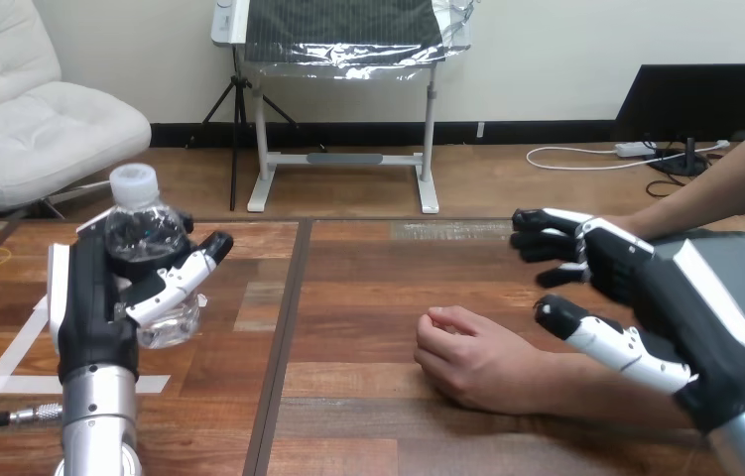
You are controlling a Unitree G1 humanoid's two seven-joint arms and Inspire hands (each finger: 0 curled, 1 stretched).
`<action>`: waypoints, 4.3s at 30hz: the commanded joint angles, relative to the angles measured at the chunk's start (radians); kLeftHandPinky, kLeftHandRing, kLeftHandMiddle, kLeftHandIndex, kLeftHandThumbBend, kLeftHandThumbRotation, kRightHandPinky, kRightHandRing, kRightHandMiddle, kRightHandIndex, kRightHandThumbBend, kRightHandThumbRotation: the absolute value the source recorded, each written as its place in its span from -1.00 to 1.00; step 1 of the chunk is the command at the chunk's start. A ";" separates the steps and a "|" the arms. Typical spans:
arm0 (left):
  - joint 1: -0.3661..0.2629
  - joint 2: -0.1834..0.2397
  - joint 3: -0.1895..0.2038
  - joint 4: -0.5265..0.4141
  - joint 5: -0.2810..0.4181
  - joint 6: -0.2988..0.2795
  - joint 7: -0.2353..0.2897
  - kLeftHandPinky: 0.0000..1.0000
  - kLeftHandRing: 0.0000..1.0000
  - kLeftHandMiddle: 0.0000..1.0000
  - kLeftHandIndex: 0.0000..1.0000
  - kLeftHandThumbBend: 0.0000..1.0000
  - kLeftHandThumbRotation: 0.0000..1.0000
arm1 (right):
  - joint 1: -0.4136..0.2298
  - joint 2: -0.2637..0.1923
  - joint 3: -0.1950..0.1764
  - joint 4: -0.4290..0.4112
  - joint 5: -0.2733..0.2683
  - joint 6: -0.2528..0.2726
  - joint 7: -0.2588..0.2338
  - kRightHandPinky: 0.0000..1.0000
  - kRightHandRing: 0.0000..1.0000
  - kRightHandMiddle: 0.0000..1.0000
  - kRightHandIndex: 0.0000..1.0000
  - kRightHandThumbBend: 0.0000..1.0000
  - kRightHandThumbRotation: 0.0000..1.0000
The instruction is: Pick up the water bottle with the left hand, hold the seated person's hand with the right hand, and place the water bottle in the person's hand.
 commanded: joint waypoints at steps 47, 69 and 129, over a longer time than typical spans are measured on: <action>-0.015 -0.048 -0.025 -0.332 0.027 -0.061 -0.050 -0.53 -0.44 -0.33 -0.21 0.14 -1.00 | -0.406 -0.437 0.149 0.517 -0.444 -0.084 0.102 0.89 0.84 0.85 0.77 1.00 -0.15; -0.010 -0.050 -0.011 -0.350 0.018 -0.055 -0.051 -0.55 -0.44 -0.34 -0.20 0.14 -1.00 | -0.452 -0.444 0.210 0.595 -0.433 -0.020 0.217 0.85 0.85 0.86 0.82 1.00 -0.21; -0.011 -0.057 0.006 -0.331 -0.055 -0.065 -0.077 -0.55 -0.45 -0.35 -0.20 0.13 -1.00 | -0.436 -0.350 0.418 0.595 -0.644 0.065 0.039 0.30 0.63 0.69 0.72 1.00 -0.28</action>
